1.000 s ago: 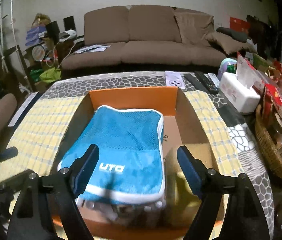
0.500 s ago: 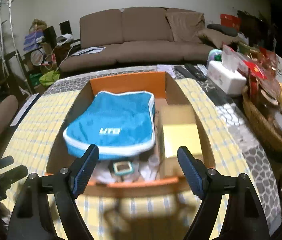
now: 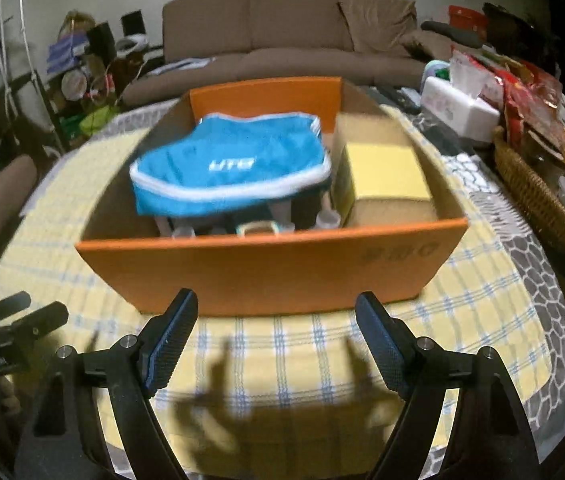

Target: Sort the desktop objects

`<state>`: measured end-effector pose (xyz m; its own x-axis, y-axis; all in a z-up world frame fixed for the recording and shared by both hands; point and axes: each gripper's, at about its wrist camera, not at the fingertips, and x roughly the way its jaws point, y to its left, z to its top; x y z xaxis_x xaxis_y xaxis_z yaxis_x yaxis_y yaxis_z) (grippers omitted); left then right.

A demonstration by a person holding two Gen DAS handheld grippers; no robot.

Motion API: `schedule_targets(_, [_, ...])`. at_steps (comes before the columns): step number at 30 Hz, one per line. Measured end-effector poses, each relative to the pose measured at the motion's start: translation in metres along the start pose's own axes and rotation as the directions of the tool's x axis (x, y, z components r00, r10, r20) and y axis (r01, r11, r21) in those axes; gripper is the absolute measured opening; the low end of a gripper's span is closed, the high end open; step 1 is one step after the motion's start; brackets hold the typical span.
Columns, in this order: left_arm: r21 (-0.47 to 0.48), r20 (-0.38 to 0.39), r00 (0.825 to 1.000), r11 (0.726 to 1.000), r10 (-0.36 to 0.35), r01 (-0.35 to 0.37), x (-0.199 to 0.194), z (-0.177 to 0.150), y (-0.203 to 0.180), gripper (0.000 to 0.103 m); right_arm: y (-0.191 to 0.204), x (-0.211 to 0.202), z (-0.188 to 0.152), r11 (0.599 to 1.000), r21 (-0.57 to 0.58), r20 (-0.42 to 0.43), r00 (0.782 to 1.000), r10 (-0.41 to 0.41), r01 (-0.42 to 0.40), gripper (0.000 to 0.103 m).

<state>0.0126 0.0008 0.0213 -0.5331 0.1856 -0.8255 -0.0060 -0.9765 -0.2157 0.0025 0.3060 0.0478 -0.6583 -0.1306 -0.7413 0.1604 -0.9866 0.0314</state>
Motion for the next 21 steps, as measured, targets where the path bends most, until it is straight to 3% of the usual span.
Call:
schedule_targets(6, [0.010, -0.019, 0.999, 0.999, 0.036, -0.036, 0.016, -0.004, -0.003, 0.103, 0.000, 0.016, -0.007, 1.000, 0.017, -0.030, 1.000, -0.005, 0.006, 0.083])
schedule_targets(18, [0.079, 0.051, 0.984, 0.981, 0.171, -0.175, 0.030, -0.009, -0.018, 0.103, -0.002, 0.046, -0.013, 0.997, 0.011, -0.072, 0.995, -0.071, 0.072, 0.086])
schedule_targets(21, [0.074, 0.055, 0.983, 0.981, 0.176, -0.180, 0.030, -0.009, -0.019, 0.103, -0.007, 0.053, -0.015, 0.997, 0.028, -0.092, 0.993, -0.075, 0.078, 0.086])
